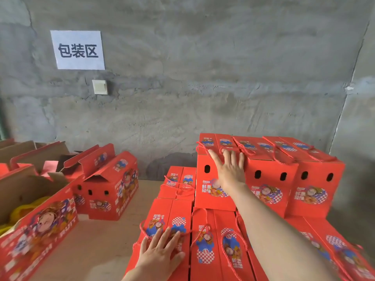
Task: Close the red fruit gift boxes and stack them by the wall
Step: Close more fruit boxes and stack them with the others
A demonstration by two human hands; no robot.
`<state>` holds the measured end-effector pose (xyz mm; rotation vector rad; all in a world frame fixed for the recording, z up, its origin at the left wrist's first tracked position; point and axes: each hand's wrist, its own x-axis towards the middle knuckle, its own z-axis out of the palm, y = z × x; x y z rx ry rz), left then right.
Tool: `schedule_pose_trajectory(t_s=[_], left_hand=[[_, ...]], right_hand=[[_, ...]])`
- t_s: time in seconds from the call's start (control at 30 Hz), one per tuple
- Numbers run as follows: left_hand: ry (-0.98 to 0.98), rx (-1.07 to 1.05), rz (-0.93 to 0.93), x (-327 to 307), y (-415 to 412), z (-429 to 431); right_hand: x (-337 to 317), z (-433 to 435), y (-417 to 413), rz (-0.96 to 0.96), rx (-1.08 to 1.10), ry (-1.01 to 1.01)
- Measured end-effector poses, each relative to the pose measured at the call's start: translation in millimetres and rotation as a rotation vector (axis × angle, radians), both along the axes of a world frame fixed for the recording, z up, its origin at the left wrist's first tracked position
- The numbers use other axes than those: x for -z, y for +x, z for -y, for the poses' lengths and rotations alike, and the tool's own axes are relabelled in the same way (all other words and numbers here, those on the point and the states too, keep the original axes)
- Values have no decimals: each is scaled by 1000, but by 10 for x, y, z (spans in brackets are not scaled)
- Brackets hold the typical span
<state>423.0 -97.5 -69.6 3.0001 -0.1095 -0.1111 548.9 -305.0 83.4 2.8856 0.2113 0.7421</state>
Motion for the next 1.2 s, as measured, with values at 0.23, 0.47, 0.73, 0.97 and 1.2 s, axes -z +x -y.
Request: schedule_pose_trajectory(t_s=[0.23, 0.47, 0.73, 0.97, 1.2], left_hand=[[23, 2, -7, 0, -31, 15], [34, 1, -16, -33, -59, 16], [-33, -21, 132, -154, -549, 149], [-842, -158, 496, -454, -1637, -285], [-860, -562, 498, -82, -3219, -1762]], right_hand=[[348, -110, -67, 67, -21, 136], [188, -162, -187, -131, -56, 235], [636, -804, -1323, -269, -260, 430], [764, -1269, -2167, -177, -521, 528], [1207, -2372, -3063, -430, -752, 404]])
